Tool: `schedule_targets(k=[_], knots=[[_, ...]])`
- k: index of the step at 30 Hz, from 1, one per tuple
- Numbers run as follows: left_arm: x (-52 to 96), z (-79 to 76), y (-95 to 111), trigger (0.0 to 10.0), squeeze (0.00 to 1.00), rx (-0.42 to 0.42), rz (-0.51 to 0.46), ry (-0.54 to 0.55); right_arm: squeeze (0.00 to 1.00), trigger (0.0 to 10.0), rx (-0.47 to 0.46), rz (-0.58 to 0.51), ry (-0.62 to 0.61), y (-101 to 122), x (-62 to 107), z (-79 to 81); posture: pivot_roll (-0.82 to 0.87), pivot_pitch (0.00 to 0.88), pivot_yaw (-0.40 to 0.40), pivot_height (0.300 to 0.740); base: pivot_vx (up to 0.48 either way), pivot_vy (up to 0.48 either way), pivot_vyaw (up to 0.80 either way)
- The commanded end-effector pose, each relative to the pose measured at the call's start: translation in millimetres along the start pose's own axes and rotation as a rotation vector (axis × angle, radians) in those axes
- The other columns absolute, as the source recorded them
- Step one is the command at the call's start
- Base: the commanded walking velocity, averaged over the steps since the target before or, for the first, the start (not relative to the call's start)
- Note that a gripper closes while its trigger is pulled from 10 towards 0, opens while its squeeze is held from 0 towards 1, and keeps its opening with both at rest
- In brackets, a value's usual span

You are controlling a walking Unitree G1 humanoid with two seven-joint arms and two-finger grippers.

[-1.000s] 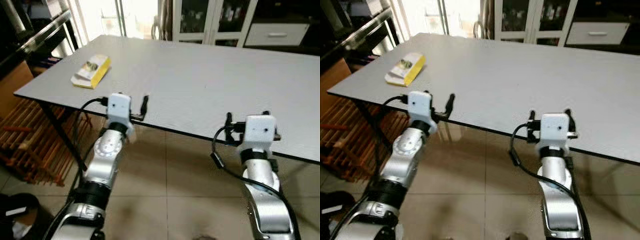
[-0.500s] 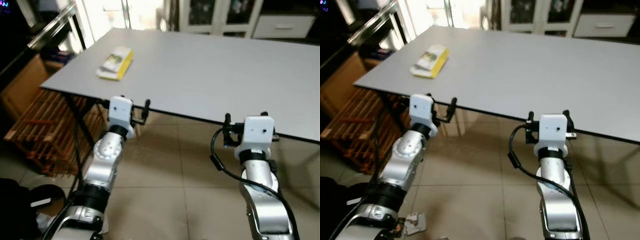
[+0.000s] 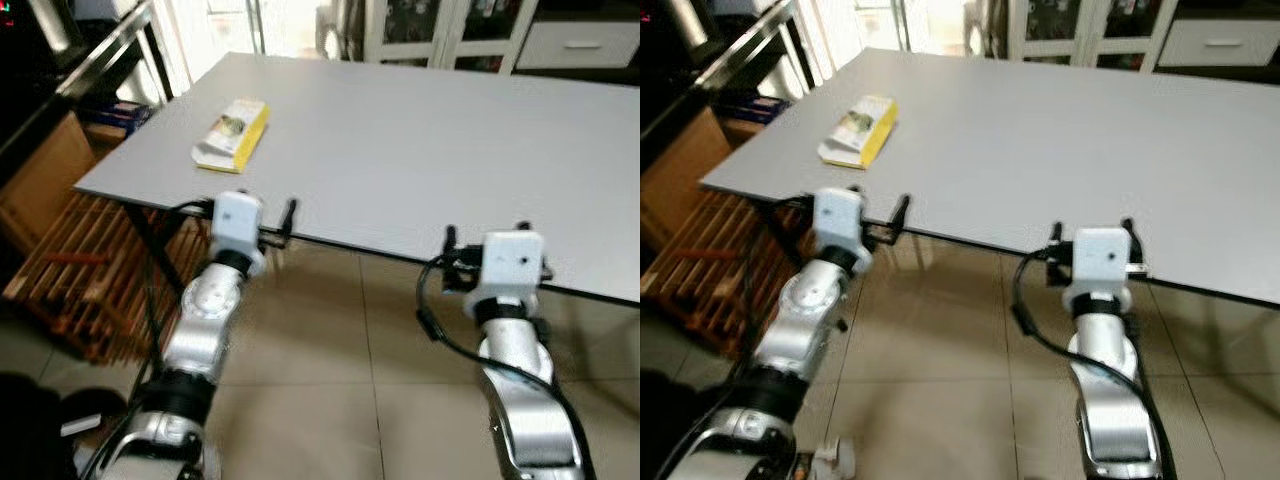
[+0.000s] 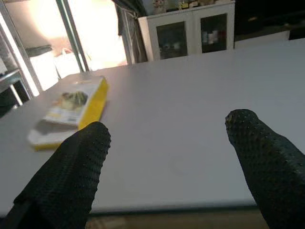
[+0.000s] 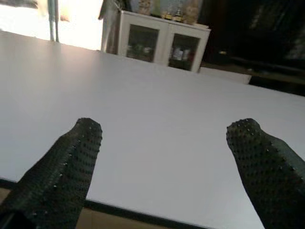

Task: Picking trash to rubbish bin

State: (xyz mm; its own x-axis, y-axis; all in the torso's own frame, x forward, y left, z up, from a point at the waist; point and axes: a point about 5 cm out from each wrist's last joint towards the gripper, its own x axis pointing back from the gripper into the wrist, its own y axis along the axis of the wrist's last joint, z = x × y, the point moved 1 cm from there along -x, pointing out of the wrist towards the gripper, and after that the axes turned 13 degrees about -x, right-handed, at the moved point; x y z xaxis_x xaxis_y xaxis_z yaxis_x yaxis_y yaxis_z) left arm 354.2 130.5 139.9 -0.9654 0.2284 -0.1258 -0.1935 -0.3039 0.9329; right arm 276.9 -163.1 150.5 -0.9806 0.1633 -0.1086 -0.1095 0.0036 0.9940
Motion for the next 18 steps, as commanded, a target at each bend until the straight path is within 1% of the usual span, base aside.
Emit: schedule_targets(k=[1, 18], knots=[[-3.5, -10.3, 8.5, 10.0, 0.00, 0.009, -0.031, -0.026, 0.00, 10.0, 0.025, -0.014, -0.025, 3.6, -0.5, -9.5, -0.11, 0.071, 0.075, 0.740, 0.480, 0.000, 0.00], [-4.0, -10.2, 9.8, 10.0, 0.00, 0.003, -0.036, -0.026, 0.00, 10.0, 0.026, -0.019, -0.019, 4.4, -2.0, -8.9, -0.11, 0.065, 0.072, 0.740, 0.480, 0.000, 0.00]])
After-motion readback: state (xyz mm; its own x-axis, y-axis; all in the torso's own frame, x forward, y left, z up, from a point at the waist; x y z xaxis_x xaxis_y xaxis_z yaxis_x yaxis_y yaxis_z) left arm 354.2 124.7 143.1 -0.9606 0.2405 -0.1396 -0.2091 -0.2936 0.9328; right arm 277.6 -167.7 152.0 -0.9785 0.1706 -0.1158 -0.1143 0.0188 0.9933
